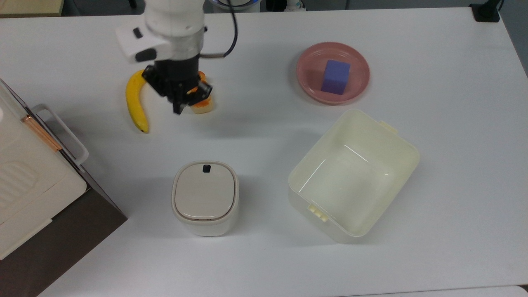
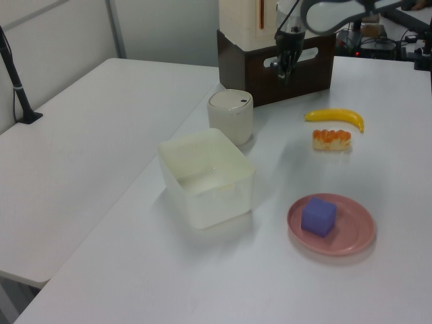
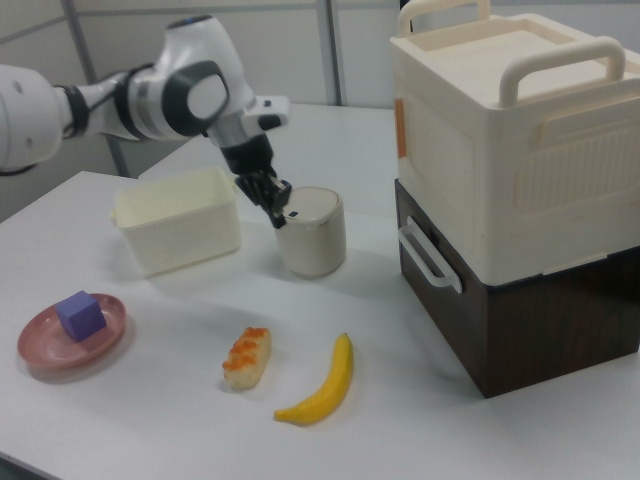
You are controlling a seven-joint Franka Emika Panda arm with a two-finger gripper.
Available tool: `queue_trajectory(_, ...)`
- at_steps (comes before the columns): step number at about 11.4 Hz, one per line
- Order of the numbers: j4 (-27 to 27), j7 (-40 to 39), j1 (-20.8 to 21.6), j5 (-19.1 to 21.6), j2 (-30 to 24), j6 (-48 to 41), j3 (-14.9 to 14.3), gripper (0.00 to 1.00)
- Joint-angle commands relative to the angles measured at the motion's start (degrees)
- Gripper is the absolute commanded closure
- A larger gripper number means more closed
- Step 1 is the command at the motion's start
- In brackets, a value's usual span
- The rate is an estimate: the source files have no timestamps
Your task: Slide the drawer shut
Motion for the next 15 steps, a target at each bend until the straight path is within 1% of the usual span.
queue_trajectory(1, -1.6, -7.1, 2.9, 0.7, -6.2, -9.5, -0.4, 0.83)
queue_trajectory(2, -1.6, -7.8, 3.2, 2.4, -8.1, -12.5, -0.4, 0.80)
queue_trajectory(3, -1.5, -8.7, 3.3, 4.3, -9.7, -14.3, -0.4, 0.70)
queue_trajectory(5, -1.3, -8.8, 5.1, 5.1, -11.2, -16.8, 0.1, 0.44)
queue_trajectory(6, -1.3, -8.9, 5.7, 5.1, -11.6, -18.2, 0.3, 0.22)
queue_trajectory(7, -1.2, -9.5, 5.8, 5.1, -11.9, -18.9, 0.5, 0.10)
queue_trajectory(8, -1.2, -11.1, 5.6, 5.1, -12.1, -18.9, 0.5, 0.00)
queue_trajectory(9, -1.2, -13.6, 5.3, 5.1, -12.1, -19.0, 0.4, 0.00)
queue_trajectory(15, -1.2, -13.7, 5.3, 5.4, -12.1, -21.2, 0.4, 0.00)
